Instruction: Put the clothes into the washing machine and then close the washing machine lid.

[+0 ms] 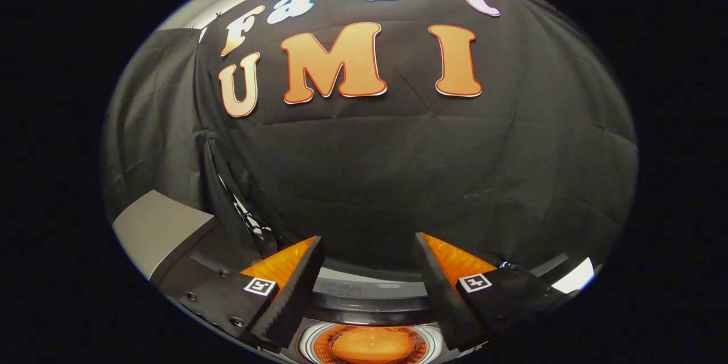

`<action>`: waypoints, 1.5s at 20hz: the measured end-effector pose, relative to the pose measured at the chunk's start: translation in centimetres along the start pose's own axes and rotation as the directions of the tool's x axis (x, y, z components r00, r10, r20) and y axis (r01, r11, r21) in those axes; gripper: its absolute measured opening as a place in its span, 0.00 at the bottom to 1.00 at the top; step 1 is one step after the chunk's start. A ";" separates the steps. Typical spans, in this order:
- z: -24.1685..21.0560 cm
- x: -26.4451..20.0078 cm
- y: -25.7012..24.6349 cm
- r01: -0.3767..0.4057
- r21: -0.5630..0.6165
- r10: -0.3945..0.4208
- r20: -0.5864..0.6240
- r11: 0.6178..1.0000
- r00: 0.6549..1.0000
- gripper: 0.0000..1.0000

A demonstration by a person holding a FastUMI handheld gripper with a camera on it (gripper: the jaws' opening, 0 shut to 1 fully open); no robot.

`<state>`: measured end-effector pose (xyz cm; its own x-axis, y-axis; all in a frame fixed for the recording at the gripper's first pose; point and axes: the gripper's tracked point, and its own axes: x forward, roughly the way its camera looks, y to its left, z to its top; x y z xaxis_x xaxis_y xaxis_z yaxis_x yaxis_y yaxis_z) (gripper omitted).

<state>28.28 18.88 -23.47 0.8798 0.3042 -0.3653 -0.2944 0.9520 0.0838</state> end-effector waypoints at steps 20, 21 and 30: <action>-9.0 -11.0 1.2 0.010 0.042 -0.008 -0.060 0.999 0.998 1.00; -7.9 -11.4 1.3 0.002 0.047 -0.001 -0.035 0.999 0.999 1.00; 4.7 -18.8 1.9 -0.044 0.050 0.033 0.202 0.998 0.979 1.00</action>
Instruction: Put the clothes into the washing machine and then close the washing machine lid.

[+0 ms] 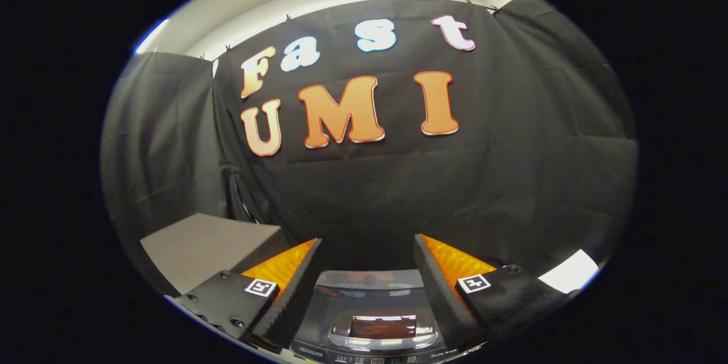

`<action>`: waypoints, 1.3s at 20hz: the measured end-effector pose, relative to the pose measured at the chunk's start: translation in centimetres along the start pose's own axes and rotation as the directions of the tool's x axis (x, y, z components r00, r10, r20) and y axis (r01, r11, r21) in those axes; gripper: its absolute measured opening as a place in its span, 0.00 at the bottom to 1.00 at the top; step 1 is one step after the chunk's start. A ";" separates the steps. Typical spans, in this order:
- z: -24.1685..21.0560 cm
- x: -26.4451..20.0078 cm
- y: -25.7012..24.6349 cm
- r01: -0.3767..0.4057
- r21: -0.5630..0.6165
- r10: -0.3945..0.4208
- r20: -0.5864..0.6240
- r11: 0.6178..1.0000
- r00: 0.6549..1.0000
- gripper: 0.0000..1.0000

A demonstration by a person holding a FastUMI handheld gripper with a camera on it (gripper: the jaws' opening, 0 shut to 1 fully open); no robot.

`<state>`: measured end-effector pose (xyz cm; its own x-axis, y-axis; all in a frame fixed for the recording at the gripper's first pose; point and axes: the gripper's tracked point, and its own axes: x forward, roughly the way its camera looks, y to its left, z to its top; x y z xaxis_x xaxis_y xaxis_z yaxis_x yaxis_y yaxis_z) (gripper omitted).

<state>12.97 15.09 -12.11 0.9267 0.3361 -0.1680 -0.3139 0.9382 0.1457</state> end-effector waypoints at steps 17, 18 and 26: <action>6.0 -8.7 -4.4 0.032 0.018 -0.035 0.158 0.999 0.987 1.00; 5.8 -8.9 -4.4 0.034 0.018 -0.036 0.156 0.999 0.987 1.00; 4.0 -9.7 -2.5 0.100 0.013 -0.101 0.152 0.995 0.983 1.00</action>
<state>5.61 9.20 -6.97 0.9743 0.2231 -0.0313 -0.2166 0.9660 0.1412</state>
